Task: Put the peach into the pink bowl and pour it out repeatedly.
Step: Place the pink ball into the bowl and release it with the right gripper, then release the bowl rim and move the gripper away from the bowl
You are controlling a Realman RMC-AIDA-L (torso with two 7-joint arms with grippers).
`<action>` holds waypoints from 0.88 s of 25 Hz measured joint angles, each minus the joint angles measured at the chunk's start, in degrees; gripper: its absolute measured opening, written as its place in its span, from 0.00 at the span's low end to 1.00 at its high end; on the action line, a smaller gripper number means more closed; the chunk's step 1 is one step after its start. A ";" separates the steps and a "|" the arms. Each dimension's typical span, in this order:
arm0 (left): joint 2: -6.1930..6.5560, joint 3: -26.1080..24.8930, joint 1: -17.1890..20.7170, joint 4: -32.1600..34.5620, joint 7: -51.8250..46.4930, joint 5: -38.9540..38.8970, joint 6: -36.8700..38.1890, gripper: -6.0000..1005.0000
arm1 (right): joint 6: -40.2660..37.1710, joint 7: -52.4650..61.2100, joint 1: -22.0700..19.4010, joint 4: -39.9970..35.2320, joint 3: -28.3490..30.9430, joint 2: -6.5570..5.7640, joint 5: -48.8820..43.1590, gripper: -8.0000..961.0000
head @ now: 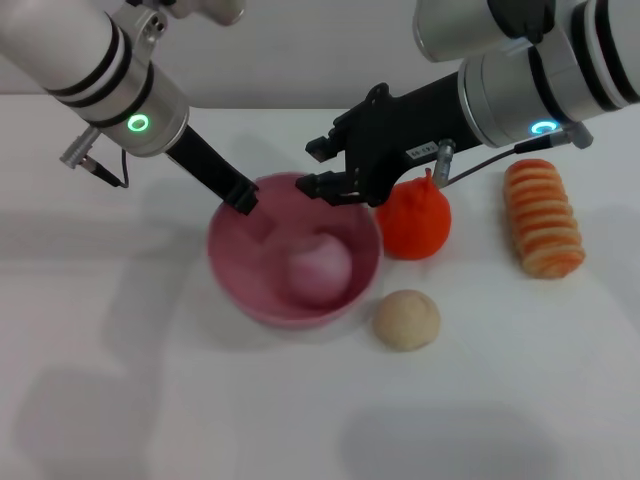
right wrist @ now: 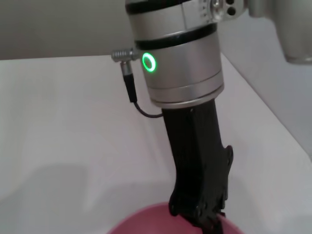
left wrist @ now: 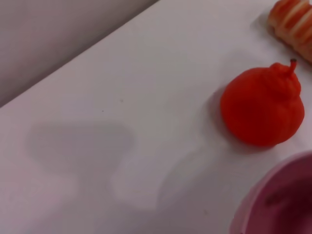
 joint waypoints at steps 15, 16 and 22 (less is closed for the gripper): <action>0.06 1.56 1.69 -1.34 -0.27 -0.13 -2.23 0.06 | 8.72 -10.99 -14.53 -8.36 10.27 0.18 12.11 0.40; 0.06 1.56 1.69 -1.34 -0.27 -0.13 -2.23 0.06 | 9.87 -12.48 -15.75 -8.35 10.86 0.25 13.94 0.40; 0.02 1.96 3.15 -2.45 -0.74 -0.17 -4.65 0.06 | 14.94 -15.67 -19.06 -5.56 12.02 0.26 19.11 0.40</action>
